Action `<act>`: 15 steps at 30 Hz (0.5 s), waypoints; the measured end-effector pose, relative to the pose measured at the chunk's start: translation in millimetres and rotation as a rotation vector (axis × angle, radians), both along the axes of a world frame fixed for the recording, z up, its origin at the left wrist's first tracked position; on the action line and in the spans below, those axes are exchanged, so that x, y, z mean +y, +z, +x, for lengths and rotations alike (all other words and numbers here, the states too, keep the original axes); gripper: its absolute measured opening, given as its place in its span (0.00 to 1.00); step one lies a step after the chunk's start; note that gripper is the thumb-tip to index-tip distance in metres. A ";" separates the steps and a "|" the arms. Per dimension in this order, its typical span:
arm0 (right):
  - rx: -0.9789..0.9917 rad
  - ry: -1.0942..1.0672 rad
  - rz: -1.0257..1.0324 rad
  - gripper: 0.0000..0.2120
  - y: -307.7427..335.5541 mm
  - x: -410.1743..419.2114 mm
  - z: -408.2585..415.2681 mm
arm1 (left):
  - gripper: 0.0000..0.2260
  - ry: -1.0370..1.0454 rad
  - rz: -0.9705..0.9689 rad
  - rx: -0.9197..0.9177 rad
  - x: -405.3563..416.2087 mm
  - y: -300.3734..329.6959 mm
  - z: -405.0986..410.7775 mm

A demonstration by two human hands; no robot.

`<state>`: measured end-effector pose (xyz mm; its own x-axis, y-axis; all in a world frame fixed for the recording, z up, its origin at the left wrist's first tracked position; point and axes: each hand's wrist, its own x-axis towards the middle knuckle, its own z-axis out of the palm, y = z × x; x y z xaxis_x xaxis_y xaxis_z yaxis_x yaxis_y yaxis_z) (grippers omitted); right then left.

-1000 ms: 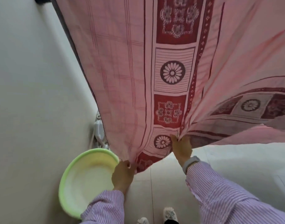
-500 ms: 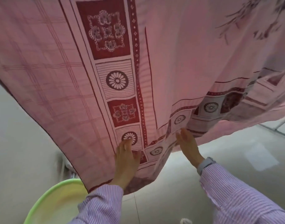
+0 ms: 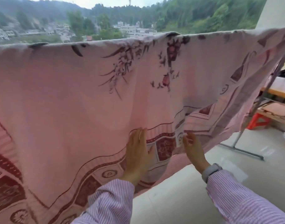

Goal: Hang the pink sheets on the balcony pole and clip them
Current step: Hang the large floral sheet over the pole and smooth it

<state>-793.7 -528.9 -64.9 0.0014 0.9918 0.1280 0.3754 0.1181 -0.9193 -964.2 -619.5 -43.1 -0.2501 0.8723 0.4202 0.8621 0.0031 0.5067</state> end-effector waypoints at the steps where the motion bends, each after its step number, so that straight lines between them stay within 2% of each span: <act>1: 0.000 -0.015 -0.004 0.15 -0.3 16.0 12.8 | 0.28 0.005 0.021 -0.012 18.7 1.1 14.8; 4: 0.039 -0.051 -0.033 0.18 -3.7 62.7 41.5 | 0.35 0.096 0.098 -0.065 70.9 1.8 51.7; 7: 0.028 -0.075 -0.016 0.22 -8.2 106.6 56.8 | 0.42 0.272 0.152 -0.155 119.6 -1.5 77.0; 9: 0.065 -0.073 -0.025 0.25 -7.9 135.2 62.0 | 0.42 0.377 0.182 -0.257 146.2 -3.4 90.9; 12: 0.204 -0.109 -0.032 0.27 1.9 180.7 71.0 | 0.32 0.505 0.281 -0.397 179.5 -11.6 100.3; 15: 0.309 -0.147 0.019 0.18 15.3 220.1 82.9 | 0.15 0.544 0.469 -0.454 199.9 -22.6 94.8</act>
<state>-710.8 -308.8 -49.6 0.1859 0.9755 0.1180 0.0936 0.1020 -0.9904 -869.4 -419.7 -65.7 -0.8161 0.3424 0.4656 0.5140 0.0617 0.8556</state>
